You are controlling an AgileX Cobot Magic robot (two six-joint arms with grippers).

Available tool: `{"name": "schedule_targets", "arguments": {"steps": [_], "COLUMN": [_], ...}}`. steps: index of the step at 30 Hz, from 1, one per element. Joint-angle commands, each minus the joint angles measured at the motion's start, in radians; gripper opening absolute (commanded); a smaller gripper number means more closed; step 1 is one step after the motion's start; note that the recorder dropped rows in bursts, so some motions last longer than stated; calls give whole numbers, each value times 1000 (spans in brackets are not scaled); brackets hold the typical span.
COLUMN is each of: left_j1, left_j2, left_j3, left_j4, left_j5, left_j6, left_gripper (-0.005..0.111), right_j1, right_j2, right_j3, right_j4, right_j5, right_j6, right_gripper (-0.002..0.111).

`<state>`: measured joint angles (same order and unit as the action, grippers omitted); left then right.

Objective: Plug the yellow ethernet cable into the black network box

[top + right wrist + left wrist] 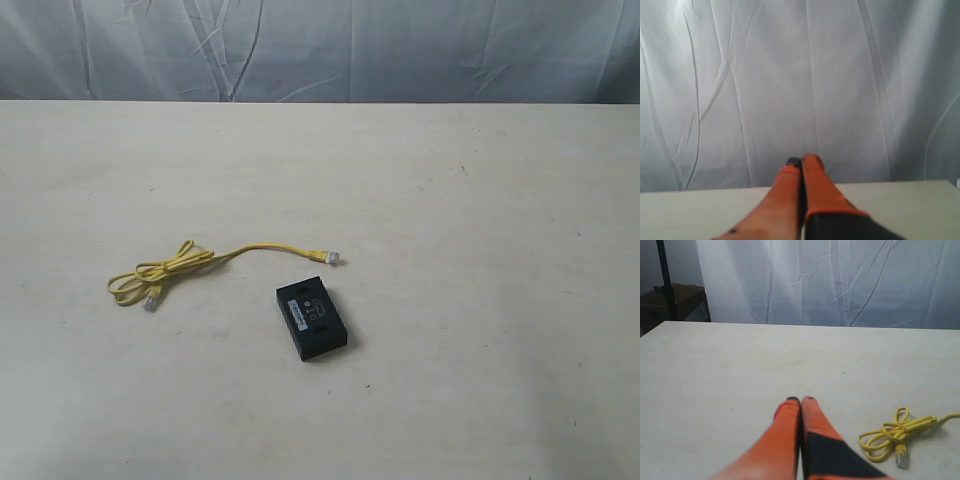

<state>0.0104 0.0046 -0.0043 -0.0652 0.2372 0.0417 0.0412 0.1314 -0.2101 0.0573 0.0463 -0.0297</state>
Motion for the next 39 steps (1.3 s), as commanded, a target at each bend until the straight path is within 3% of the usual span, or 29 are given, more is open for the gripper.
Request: {"name": "schedule_targets", "arguments": {"steps": [1,5,14,18,28,39], "left_j1": [6,6,6,6,6,6], "left_j2": [-5,-5,-5,-5,-5,-5], "left_j3": [4,4,4,4,4,4], "left_j4": [0,0,0,0,0,0], "left_j5": [3,3,3,3,3,3], "left_j6": [-1,-1,-1,-1,-1,-1], "left_gripper": [0,0,0,0,0,0], "right_j1": [-6,-6,1,57,353,672], "right_j2": [174,346,689,837,1216,1571], "right_j3": [-189,-304,-327,-369,-499,-789], "right_j4": [-4,-4,169,192,217,255], "right_j5": [248,402,447,472,443,441], "right_j6": [-3,-3,-10,-23,-25,-25], "right_gripper": [-1,-1,-1,-1,-1,-1]}}
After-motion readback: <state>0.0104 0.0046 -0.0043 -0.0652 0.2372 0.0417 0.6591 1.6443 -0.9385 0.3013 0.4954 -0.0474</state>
